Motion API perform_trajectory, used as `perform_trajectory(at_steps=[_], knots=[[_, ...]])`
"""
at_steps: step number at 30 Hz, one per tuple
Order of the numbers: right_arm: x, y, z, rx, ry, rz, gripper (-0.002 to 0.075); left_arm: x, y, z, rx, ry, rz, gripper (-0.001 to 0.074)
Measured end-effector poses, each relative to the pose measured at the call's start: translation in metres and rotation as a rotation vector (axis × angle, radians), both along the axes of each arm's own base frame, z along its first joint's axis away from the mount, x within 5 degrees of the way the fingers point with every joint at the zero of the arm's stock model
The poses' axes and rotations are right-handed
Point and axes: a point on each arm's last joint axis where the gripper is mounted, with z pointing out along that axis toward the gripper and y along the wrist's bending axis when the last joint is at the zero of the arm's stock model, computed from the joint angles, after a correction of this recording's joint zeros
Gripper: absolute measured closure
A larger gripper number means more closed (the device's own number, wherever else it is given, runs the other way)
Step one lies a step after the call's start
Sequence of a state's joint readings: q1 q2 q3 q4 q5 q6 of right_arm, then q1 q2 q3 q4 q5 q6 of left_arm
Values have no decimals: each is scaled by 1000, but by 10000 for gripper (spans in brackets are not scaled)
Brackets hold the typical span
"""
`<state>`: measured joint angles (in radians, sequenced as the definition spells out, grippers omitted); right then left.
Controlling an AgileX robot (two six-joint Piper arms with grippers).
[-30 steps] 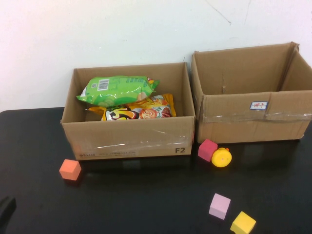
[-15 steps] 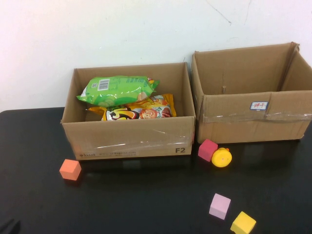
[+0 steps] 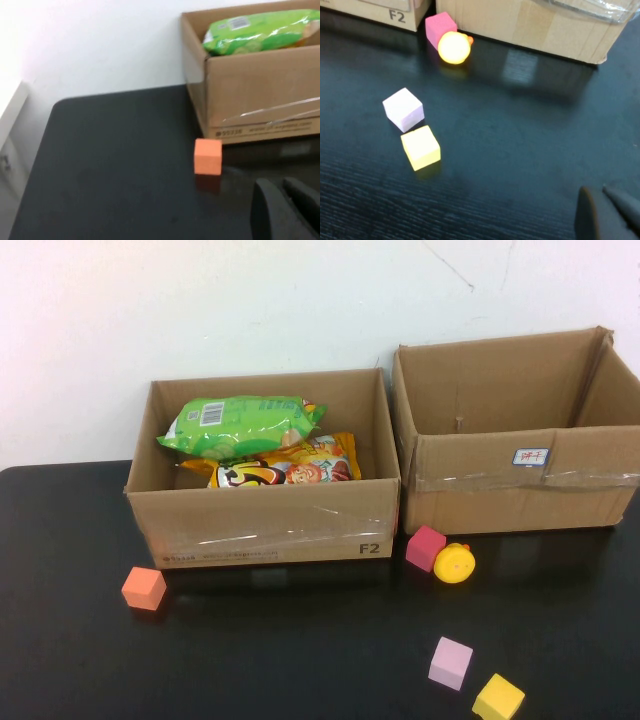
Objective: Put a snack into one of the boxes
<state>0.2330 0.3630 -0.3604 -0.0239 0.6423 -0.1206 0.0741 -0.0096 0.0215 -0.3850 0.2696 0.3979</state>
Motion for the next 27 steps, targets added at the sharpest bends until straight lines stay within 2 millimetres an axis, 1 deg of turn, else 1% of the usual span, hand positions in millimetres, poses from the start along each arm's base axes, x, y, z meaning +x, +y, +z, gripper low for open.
perform_trajectory(at_steps=[4,7,13,19,27], knots=[[0,0,0,2,0,0,727,-1,2,-7,-23,67,29,728],[0,0,0,4,1,0,727,-2,2,-8,-31,88,27,728],[0,0,0,4,1,0,727,-2,2,-8,-137,97,46,728],[0,0,0,4,1,0,727,-2,4,-8,-87,98,59,728],[0,0,0,4,1,0,727,-2,5,-8,-67,98,61,728]])
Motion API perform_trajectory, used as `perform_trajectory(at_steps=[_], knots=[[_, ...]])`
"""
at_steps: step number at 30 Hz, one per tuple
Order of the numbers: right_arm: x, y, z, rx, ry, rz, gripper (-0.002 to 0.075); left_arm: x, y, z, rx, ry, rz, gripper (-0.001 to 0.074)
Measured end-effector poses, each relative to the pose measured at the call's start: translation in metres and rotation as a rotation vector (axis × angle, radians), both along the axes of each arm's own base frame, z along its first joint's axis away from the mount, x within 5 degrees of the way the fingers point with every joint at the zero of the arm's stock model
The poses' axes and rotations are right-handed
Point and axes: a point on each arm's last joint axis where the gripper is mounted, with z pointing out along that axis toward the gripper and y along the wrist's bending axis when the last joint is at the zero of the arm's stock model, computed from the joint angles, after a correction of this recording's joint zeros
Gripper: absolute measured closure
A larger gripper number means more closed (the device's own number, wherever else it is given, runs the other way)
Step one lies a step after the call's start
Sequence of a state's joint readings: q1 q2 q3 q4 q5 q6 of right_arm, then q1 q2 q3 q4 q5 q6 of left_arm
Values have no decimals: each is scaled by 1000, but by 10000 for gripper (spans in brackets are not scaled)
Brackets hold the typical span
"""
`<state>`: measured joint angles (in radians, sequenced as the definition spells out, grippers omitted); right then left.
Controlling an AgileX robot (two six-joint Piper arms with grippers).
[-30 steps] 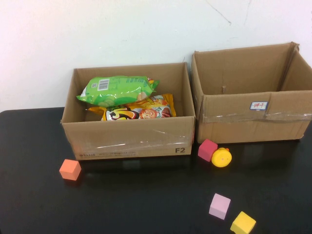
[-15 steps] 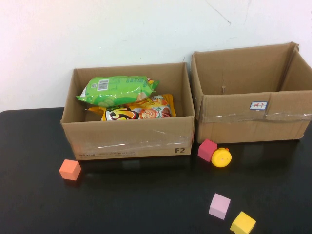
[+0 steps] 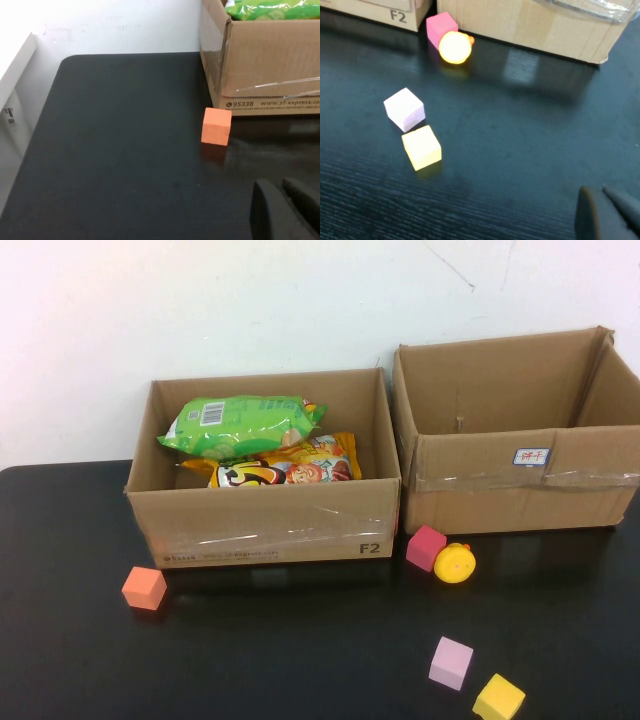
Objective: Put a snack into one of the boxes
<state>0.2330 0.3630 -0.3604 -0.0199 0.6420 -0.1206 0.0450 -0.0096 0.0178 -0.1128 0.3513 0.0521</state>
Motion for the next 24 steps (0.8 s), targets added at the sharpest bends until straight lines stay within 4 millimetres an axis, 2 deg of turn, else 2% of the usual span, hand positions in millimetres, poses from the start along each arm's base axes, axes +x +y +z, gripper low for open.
perform_trajectory(at_steps=[24], knots=[[0,0,0,1,0,0,727,0,-1,0,5,0,-14,728]])
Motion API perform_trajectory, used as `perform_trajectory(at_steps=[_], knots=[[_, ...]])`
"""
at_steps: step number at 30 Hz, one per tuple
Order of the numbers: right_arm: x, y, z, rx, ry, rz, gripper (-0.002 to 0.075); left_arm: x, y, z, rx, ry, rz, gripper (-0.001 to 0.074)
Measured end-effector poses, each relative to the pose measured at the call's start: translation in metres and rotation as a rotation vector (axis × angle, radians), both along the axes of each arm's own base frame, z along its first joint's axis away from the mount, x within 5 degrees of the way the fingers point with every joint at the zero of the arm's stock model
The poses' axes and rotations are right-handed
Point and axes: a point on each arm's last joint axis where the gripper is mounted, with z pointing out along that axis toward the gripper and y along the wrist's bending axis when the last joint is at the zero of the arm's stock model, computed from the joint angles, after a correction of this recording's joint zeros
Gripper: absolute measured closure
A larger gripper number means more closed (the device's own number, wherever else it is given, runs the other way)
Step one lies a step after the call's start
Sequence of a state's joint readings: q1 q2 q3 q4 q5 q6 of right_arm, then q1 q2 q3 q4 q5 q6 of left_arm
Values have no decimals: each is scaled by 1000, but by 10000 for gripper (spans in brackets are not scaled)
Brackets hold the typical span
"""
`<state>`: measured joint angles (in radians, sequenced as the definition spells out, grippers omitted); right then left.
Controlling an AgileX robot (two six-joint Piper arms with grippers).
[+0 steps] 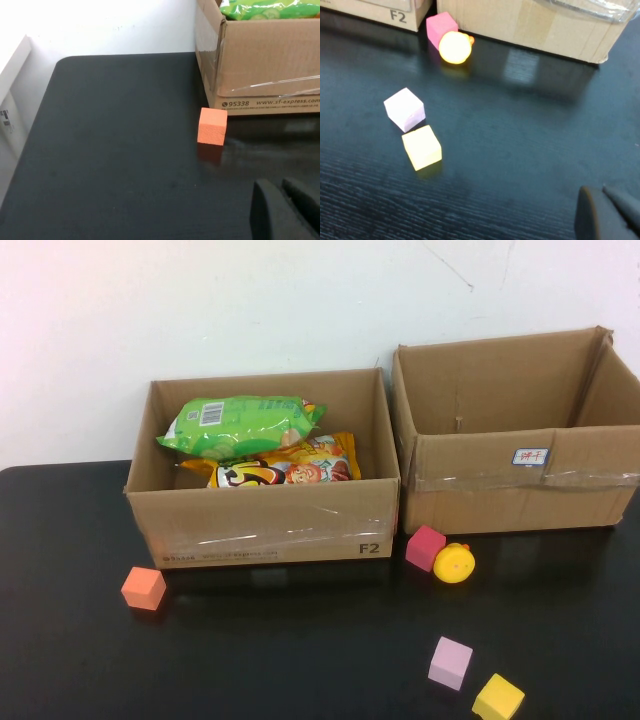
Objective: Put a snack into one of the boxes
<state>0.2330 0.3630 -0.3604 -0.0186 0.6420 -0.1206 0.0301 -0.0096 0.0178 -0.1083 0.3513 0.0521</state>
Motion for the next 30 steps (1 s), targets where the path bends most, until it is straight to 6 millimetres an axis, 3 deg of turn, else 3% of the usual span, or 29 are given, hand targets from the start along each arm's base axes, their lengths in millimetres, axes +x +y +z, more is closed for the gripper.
perform_trajectory(at_steps=[24,30], knots=[[0,0,0,0,-2,-5,727,0,0,0,0,0,-6,728],[-5,-8,4,9,-51,-103,727,0,0,0,0,0,-6,728]])
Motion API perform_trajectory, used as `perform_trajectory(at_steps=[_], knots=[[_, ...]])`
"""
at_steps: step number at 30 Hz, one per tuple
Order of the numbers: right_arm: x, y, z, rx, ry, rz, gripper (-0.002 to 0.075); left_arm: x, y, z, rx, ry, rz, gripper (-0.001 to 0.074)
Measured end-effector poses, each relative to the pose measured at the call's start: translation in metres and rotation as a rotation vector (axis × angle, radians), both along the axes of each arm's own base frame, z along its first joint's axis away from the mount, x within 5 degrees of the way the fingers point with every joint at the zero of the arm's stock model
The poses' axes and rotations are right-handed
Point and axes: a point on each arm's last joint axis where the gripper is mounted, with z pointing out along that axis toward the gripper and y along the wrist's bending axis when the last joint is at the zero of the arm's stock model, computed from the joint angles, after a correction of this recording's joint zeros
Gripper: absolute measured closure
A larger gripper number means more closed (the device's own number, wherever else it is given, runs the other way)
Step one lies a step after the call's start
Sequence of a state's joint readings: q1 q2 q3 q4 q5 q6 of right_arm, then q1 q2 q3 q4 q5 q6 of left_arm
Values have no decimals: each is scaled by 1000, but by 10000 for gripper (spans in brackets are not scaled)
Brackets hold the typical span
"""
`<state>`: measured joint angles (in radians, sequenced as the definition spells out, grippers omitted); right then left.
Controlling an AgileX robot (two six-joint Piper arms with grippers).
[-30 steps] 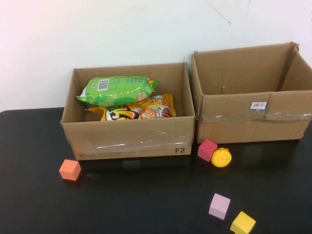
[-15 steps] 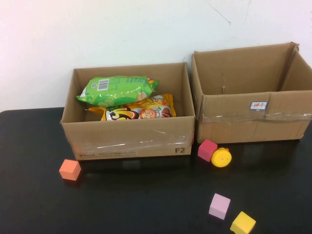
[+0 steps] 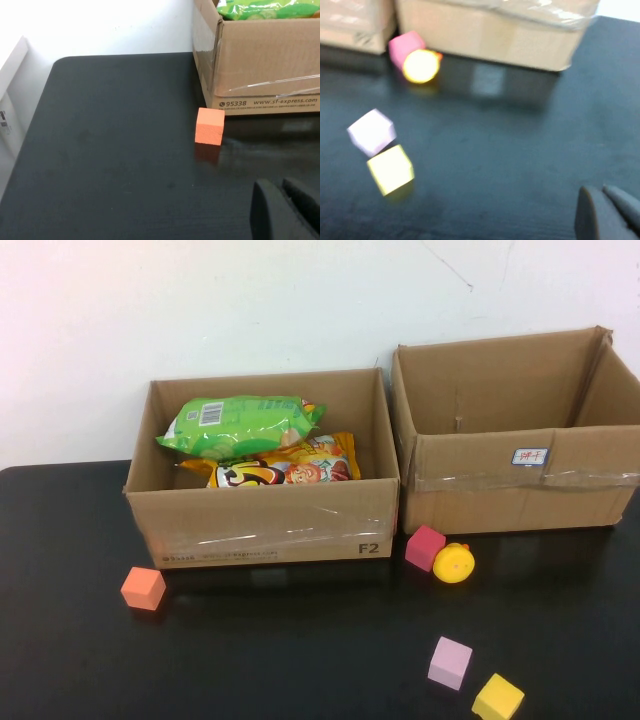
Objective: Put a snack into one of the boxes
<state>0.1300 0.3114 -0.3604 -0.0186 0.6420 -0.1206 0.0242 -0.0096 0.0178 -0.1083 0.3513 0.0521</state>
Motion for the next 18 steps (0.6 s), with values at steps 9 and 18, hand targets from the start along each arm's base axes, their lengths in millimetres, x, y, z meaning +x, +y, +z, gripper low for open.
perform_trajectory(at_steps=[9,18], knots=[[-27,-7,10,16,-195,-94,727,0,0,0,0,0,0,728],[-45,-9,13,15,-314,-163,727,0,0,0,0,0,0,728]])
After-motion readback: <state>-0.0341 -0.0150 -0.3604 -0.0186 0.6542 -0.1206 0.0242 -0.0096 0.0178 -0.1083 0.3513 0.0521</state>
